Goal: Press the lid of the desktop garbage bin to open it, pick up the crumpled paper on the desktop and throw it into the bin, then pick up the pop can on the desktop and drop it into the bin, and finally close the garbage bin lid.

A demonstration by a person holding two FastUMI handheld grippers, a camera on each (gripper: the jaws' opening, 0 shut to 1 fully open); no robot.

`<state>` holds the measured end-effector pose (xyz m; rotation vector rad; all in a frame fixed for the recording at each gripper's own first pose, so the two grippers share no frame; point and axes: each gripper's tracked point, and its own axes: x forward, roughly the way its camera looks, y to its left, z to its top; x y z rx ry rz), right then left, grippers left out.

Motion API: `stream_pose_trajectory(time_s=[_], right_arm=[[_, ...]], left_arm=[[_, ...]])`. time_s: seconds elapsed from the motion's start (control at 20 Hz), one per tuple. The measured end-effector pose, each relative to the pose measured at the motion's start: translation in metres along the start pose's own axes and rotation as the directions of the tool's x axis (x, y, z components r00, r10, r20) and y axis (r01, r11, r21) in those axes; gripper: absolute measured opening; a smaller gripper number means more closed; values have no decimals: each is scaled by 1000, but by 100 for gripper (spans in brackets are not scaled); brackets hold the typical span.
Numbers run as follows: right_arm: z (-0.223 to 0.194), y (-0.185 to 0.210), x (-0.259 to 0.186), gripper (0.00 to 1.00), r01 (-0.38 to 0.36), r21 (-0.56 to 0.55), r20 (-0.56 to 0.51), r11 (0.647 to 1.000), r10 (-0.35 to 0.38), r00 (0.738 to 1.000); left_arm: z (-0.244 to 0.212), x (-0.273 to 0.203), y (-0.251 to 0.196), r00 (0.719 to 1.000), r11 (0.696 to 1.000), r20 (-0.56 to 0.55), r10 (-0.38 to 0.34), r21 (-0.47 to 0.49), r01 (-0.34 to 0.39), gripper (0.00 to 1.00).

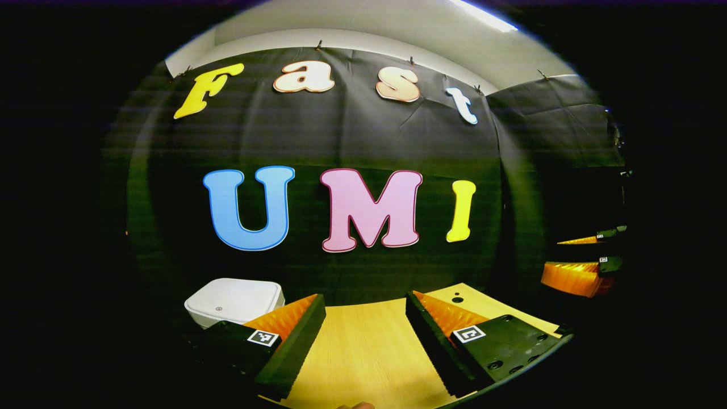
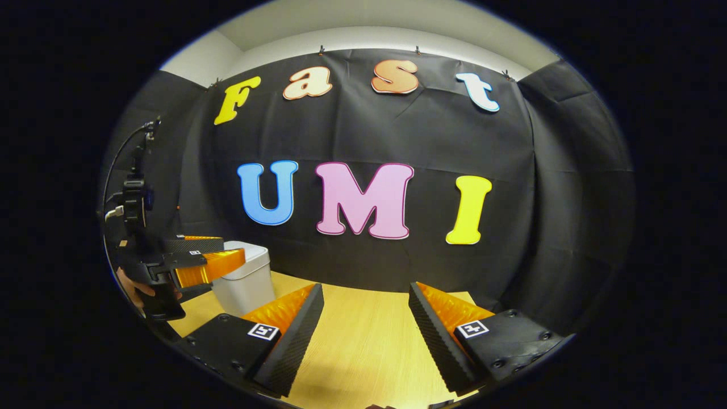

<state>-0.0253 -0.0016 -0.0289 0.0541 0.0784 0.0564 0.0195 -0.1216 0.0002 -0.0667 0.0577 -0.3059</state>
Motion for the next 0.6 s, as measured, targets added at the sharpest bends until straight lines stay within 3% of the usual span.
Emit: stream_pose_trajectory(time_s=[0.4,0.6], right_arm=[[10,-35,-17,96,-142,-31,56,989,144,988],[7,-46,-16,96,-150,-7,54,989,151,987]], left_arm=[[25,-31,-62,988,989,55,142,27,-143,95],[29,-46,-80,989,989,66,136,51,-139,95]])
